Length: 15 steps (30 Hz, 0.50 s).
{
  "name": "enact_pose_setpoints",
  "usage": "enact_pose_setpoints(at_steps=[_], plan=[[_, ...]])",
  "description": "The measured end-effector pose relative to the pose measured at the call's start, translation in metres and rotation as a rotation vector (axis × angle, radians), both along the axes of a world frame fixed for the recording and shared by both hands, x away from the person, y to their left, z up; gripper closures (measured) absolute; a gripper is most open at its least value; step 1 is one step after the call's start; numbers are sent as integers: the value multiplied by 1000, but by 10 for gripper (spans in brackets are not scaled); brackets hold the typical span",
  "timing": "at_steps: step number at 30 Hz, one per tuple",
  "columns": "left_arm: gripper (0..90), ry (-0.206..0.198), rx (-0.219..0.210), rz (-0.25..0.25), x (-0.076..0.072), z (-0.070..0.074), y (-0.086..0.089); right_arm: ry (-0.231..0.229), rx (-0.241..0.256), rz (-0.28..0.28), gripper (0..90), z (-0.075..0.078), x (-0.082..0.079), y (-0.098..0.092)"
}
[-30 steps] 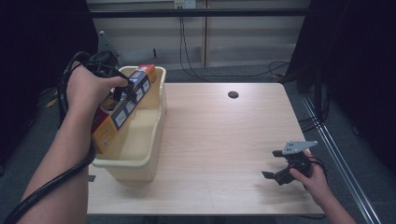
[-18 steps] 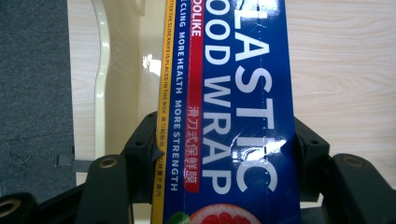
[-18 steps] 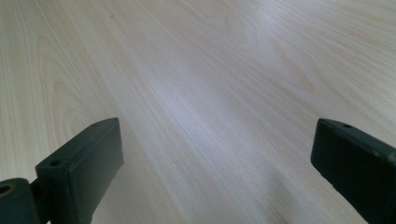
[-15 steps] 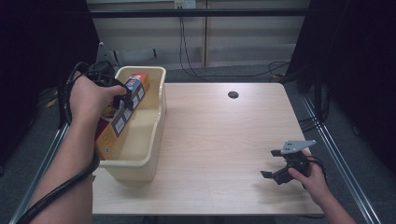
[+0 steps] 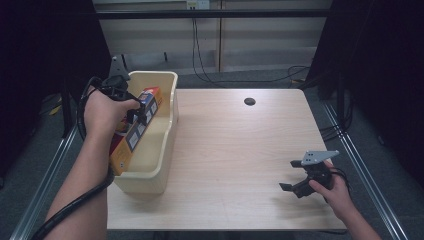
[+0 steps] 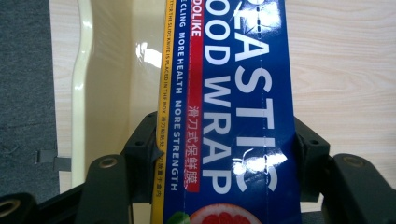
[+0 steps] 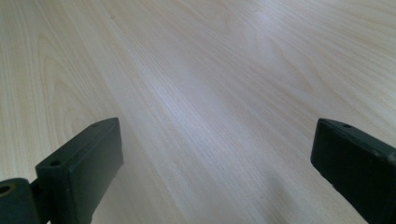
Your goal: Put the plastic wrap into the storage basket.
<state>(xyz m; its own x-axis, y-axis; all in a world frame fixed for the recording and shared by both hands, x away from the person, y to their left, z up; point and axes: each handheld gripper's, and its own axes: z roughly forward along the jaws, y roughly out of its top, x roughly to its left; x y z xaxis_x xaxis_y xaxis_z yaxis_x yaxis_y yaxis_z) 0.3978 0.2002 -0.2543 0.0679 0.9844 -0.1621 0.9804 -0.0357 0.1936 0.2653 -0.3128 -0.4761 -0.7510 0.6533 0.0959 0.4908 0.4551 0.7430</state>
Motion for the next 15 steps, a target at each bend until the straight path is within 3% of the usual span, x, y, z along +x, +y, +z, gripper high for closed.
enact_pose_setpoints(at_steps=[15], plan=[[406,25,-5,-3,1,-8,-3,-2,-4,0,22,0,0,1]])
